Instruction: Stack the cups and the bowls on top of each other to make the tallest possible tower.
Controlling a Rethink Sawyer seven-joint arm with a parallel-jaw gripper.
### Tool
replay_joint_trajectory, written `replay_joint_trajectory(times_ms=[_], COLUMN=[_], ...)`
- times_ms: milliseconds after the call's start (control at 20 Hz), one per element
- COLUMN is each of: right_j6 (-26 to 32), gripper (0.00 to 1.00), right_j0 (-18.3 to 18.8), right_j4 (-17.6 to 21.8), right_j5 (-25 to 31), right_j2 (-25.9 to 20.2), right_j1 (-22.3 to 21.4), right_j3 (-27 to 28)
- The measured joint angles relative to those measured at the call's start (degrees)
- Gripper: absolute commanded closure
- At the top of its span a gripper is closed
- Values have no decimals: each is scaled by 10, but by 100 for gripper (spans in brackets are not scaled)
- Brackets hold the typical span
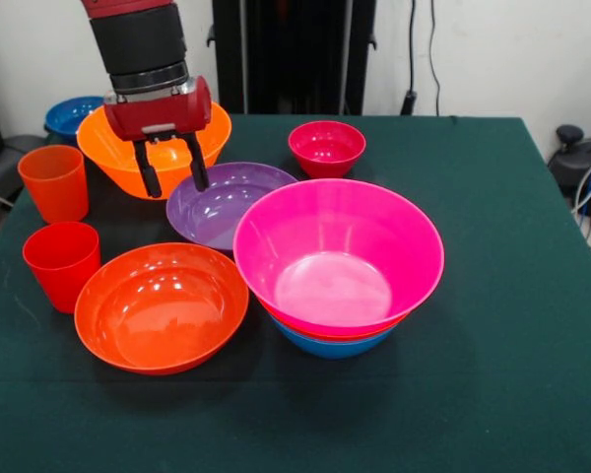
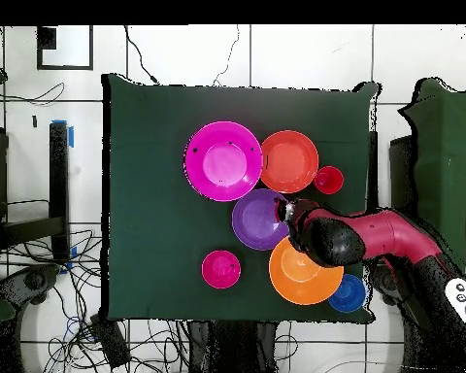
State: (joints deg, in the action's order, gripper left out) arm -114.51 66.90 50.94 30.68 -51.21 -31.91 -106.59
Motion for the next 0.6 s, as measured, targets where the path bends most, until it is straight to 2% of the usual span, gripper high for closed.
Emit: replay_joint_trajectory(times_ms=[300,600], right_j6=[3,3], gripper=[0,0], right_j0=[3,2], right_j4=[0,0], right_j5=[0,0], right_j2=[-1,0], right_j1=[3,23], right_j3=[4,16])
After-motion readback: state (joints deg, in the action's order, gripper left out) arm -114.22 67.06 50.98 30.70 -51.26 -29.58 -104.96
